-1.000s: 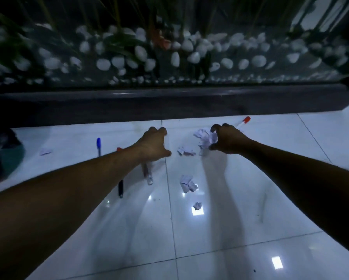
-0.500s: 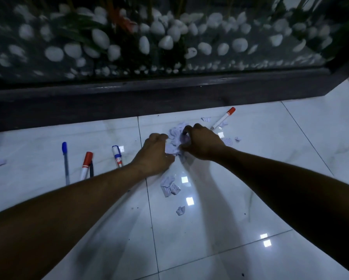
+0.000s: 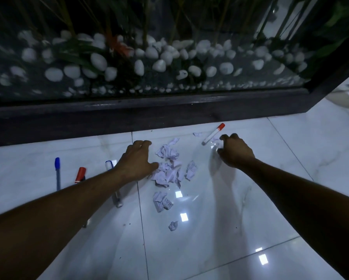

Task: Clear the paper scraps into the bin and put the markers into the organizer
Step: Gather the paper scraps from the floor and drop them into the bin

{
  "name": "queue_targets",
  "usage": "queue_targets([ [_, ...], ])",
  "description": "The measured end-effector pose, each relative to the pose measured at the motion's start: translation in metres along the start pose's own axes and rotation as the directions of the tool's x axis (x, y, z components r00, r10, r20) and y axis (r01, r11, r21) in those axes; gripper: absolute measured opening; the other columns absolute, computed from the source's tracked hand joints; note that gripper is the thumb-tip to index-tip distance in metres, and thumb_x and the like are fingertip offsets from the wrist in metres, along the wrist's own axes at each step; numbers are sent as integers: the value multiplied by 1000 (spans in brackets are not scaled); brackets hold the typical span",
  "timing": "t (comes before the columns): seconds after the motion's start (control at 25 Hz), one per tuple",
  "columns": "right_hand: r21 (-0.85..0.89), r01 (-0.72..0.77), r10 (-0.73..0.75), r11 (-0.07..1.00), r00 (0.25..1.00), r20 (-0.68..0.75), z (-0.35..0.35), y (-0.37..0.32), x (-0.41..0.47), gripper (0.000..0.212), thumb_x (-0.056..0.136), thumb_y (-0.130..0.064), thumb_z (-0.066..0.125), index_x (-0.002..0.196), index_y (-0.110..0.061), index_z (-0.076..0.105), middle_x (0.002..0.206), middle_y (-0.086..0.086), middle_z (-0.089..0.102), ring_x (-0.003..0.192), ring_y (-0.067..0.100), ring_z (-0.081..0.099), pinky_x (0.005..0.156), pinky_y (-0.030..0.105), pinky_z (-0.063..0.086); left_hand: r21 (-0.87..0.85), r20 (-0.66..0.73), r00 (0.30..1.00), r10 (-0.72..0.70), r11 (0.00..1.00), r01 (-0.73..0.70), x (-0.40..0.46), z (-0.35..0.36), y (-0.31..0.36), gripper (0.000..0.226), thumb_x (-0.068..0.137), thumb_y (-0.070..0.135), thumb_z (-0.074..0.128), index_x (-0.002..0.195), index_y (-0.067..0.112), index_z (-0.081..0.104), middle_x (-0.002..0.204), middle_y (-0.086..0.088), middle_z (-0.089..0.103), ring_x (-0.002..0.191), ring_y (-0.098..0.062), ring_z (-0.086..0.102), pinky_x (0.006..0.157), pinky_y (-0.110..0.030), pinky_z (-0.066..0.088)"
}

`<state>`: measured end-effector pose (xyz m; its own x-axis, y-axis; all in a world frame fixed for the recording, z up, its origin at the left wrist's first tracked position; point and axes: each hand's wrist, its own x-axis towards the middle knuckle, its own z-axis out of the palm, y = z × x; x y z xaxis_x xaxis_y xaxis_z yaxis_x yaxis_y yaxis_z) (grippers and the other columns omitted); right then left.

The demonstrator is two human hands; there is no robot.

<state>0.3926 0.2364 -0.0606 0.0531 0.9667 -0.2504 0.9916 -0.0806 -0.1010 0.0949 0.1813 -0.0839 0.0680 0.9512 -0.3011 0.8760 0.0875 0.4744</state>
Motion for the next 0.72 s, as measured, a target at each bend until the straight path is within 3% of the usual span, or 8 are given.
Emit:
queue_targets([
  [0.12,40,-92,86,995,988,130,2,8,2,58,89,-45,64,138,-19,46,133,13,48,114,33,57,93,43,54,14,13,1000,-12,1000,12,7,-2,9,86,86,49,67,155,20,23,162,-7,20,146,-28,25,116,-40,30],
  [0.2,11,-66,64,998,987,150,9,4,-1,61,86,-46,66,138,-19,47,132,13,49,114,32,56,92,42,54,0,43,999,-13,1000,13,9,0,17,85,86,49,67,154,21,25,161,-7,20,146,-29,26,116,-40,31],
  [0.4,196,165,-196,967,969,151,24,-36,-17,38,90,-38,64,119,-14,62,113,7,65,95,21,61,79,31,51,10,118,988,96,995,-98,3,21,36,76,83,50,68,147,25,36,152,-6,30,136,-27,38,108,-34,38],
  [0.52,205,200,-226,958,967,116,18,-48,-21,25,96,-36,58,106,-14,65,94,2,63,82,18,58,68,27,43,-28,66,985,160,987,-159,0,25,40,73,84,46,69,146,27,36,149,-4,34,132,-23,43,97,-26,39],
  [0.64,123,144,-131,982,986,-104,12,-35,-10,24,97,-30,52,111,-14,62,111,8,64,93,23,62,76,33,50,45,18,992,127,991,-128,6,20,34,75,85,50,66,147,22,35,151,-5,34,135,-25,39,105,-34,40],
  [0.72,120,36,-24,992,995,-95,7,-22,4,35,96,-25,53,129,-15,57,130,9,57,112,26,59,90,40,52,81,25,995,96,992,-98,14,15,29,79,84,52,66,149,21,32,156,-4,30,139,-26,35,110,-39,37],
])
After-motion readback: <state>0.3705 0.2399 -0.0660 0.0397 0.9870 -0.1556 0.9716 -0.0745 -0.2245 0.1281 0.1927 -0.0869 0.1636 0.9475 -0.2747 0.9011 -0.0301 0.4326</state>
